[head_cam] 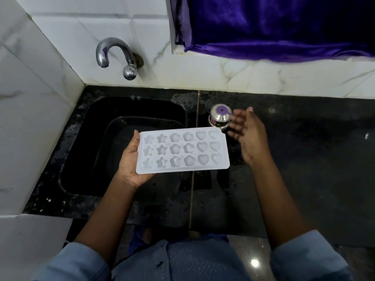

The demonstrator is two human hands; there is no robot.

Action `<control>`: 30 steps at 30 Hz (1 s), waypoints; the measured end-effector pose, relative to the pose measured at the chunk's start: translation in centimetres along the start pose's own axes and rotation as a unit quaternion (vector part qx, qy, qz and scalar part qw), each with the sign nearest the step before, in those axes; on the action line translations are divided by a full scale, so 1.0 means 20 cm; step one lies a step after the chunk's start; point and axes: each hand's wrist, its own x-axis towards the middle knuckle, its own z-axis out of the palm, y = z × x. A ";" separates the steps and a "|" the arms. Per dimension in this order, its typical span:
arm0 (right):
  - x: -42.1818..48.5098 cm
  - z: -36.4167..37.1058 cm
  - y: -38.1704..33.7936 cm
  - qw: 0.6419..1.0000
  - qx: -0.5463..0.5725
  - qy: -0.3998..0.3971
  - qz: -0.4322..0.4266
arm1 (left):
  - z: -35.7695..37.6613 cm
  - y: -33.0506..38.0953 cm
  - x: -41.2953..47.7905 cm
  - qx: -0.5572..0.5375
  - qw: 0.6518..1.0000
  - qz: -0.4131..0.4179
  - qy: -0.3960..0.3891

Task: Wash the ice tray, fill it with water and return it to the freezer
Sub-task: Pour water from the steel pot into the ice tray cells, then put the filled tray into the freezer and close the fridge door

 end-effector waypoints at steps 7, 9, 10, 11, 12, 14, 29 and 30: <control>-0.25 0.13 0.05 0.978 -0.009 -0.170 0.120 | -0.08 -0.01 -0.09 -0.011 0.999 0.033 0.006; -0.28 0.18 0.05 0.975 -0.006 -0.185 0.123 | -0.10 -0.02 -0.13 -0.025 0.999 0.040 0.011; -0.29 0.21 0.06 0.974 -0.012 -0.190 0.125 | -0.11 -0.02 -0.15 -0.028 0.998 0.046 0.015; -0.30 0.23 0.07 0.974 -0.026 -0.190 0.123 | -0.13 -0.02 -0.17 -0.030 0.998 0.051 0.021; -0.31 0.26 0.08 0.973 -0.044 -0.193 0.117 | -0.15 -0.02 -0.19 -0.032 0.998 0.057 0.025; -0.32 0.30 0.11 0.972 -0.050 -0.206 0.104 | -0.18 -0.02 -0.25 -0.043 0.996 0.072 0.034; -0.61 0.71 0.17 0.937 -0.117 -0.318 0.088 | -0.47 -0.04 -0.79 -0.137 0.970 0.179 0.092; -0.64 0.73 0.18 0.933 -0.123 -0.327 0.088 | -0.48 -0.05 -0.84 -0.146 0.967 0.188 0.093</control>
